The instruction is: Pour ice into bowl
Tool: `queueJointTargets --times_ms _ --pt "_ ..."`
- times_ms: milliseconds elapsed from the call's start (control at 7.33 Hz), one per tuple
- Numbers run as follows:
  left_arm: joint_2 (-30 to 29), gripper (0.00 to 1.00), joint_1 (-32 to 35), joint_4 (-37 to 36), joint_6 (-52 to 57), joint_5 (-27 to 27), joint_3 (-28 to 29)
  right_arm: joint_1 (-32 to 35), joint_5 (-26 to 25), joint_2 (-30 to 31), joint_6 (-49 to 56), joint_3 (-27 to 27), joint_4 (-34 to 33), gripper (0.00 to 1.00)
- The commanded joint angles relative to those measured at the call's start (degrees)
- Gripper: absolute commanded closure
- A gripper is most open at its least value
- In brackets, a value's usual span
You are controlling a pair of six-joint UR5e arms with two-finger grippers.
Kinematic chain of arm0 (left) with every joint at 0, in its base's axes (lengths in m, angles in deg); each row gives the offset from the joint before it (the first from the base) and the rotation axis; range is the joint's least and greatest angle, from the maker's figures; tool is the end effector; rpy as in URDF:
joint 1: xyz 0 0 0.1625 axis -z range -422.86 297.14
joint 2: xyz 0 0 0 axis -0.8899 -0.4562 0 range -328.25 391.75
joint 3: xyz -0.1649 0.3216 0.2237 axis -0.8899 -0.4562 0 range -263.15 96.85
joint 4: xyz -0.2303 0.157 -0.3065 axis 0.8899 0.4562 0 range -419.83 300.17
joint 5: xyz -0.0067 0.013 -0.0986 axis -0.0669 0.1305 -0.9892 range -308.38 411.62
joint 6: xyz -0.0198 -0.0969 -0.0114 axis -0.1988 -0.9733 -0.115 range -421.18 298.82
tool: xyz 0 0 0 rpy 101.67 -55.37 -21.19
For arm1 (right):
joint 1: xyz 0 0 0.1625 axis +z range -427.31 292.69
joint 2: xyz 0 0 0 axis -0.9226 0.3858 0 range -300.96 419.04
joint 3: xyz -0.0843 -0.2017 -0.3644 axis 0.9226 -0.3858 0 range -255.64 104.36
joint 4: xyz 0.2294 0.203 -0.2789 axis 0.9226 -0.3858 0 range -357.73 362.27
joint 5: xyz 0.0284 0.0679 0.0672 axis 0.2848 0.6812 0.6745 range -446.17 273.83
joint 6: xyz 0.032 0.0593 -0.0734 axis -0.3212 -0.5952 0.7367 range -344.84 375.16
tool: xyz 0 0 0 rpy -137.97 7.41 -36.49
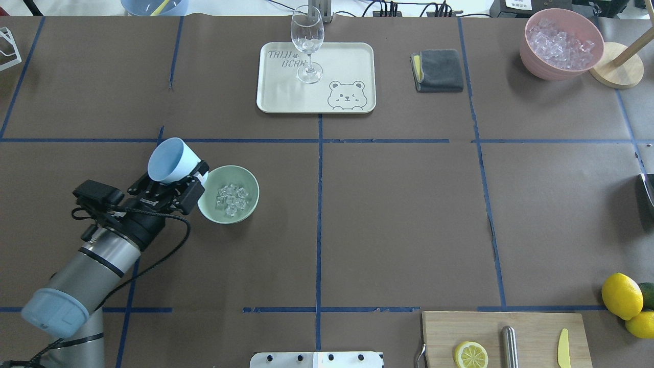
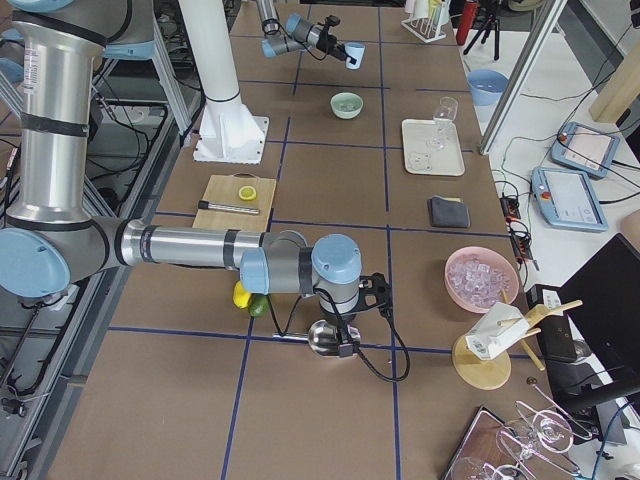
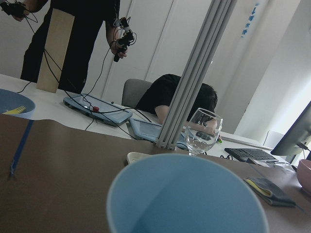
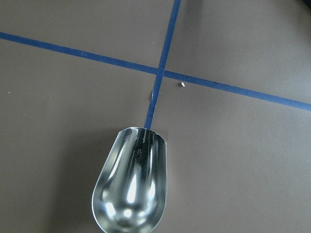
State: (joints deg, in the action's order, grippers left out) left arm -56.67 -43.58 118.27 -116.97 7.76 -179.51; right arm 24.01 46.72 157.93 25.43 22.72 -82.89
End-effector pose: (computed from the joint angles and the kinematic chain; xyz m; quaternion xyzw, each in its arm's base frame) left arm 0.3505 -0.3400 0.4516 0.5412 0.4739 -0.1991 0.6655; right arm 0.0754 -0.4298 0.6513 0.0717 -0.3600 -0.0863 0.9262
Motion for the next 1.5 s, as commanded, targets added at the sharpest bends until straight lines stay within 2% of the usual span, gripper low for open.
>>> queueJointTargets --times_ms 0,409,682,955,1364 --pt "6.84 1.00 4.17 -0.47 -0.29 0.09 1.26 0.00 0.00 -0.01 -0.07 0.08 -0.01 0.00" --pt "7.30 1.00 6.74 -0.56 -1.77 -0.52 10.82 0.00 0.00 -0.10 -0.07 0.08 0.08 0.00" --pt "6.52 1.00 6.56 -0.56 -7.83 -1.58 15.58 0.00 0.00 -0.18 0.02 0.08 0.00 0.00" --pt "6.07 1.00 6.04 -0.56 -10.38 -1.14 18.04 0.00 0.00 -0.27 0.02 0.08 0.08 0.00" --pt "5.72 0.94 5.77 -0.56 -12.15 1.15 18.85 0.00 0.00 -0.45 0.02 0.08 0.08 0.00"
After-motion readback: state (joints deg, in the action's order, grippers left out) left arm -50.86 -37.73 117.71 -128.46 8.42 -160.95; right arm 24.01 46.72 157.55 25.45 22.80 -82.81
